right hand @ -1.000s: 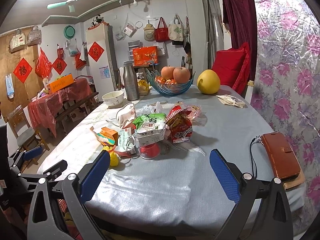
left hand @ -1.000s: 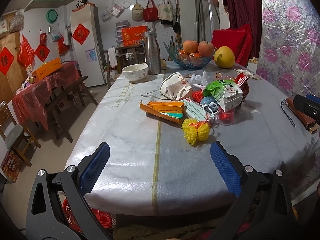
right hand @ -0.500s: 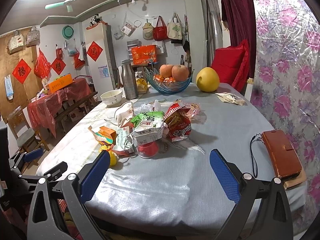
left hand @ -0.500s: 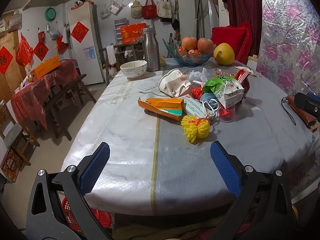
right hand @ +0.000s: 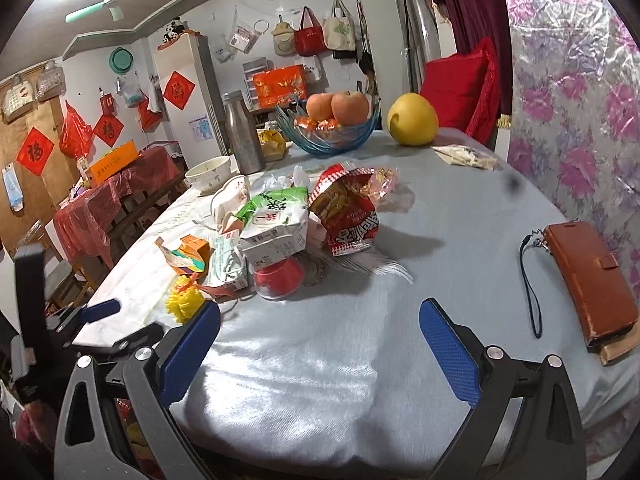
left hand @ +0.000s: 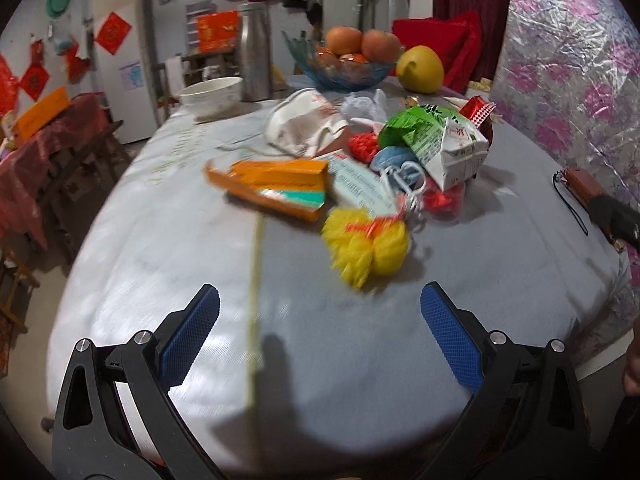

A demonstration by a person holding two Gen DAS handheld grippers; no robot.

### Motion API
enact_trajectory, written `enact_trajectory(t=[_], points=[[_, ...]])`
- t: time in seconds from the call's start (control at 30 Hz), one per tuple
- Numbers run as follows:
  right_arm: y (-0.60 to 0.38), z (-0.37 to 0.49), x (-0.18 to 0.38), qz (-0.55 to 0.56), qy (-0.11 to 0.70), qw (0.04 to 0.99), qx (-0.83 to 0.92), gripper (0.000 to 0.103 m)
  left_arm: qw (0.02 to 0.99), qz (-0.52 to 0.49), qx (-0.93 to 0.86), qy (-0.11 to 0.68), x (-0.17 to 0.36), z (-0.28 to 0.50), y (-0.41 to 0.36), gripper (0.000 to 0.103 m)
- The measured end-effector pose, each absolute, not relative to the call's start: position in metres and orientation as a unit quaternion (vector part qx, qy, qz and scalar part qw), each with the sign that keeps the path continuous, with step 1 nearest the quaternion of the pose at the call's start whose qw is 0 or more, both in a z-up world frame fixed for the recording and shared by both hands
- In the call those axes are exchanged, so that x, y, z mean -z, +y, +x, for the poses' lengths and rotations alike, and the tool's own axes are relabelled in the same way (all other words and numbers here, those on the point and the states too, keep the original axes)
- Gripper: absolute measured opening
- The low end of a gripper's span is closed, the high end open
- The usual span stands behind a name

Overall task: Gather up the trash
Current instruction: 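Grasp the yellow mesh net with the left tool while the right tool grasps the green snack bag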

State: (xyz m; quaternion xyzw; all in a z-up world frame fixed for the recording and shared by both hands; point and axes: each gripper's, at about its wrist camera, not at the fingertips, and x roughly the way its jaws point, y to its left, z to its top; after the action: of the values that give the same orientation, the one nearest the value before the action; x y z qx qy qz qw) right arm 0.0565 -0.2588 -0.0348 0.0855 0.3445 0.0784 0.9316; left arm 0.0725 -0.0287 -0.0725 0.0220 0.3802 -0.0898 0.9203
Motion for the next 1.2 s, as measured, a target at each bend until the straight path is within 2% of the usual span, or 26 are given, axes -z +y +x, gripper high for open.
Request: enact_trajectory(t=[0.1,0.2,0.23,0.3,0.33,0.5,0.6,0.97,1.03,1.2], points=[[-0.262,0.063,0.040,0.093,0.351,0.928,-0.077,0.097,0.913,0.003,0.109,0.393,0.077,0.098,-0.034,0.095],[-0.265,0.070,0.044,0.104,0.356,0.925,-0.081,0.097,0.898,-0.020,0.133,0.419,0.086,0.118,-0.039,0.082],[-0.266,0.072,0.045,0.106,0.357,0.924,-0.083,0.097,0.895,-0.024,0.136,0.424,0.088,0.121,-0.039,0.071],[-0.264,0.078,0.046,0.112,0.358,0.922,-0.093,0.097,0.897,-0.019,0.140,0.419,0.087,0.120,-0.039,0.058],[-0.263,0.080,0.047,0.112,0.358,0.922,-0.096,0.097,0.896,-0.019,0.147,0.418,0.085,0.119,-0.039,0.048],[-0.248,0.105,0.047,0.116,0.358,0.917,-0.134,0.097,0.912,-0.030,0.147,0.381,0.065,0.100,-0.018,0.047],[-0.236,0.122,0.045,0.116,0.357,0.914,-0.150,0.091,0.921,-0.040,0.143,0.361,0.050,0.088,-0.001,0.047],[-0.210,0.184,0.062,0.133,0.388,0.901,-0.140,0.089,0.935,-0.055,0.116,0.329,0.029,0.071,0.045,0.047],[-0.205,0.186,0.066,0.126,0.393,0.900,-0.140,0.062,0.936,-0.056,0.112,0.330,0.030,0.071,0.050,0.047],[-0.206,0.171,0.055,0.141,0.350,0.913,-0.155,0.062,0.938,-0.064,0.097,0.327,0.028,0.066,0.066,0.047]])
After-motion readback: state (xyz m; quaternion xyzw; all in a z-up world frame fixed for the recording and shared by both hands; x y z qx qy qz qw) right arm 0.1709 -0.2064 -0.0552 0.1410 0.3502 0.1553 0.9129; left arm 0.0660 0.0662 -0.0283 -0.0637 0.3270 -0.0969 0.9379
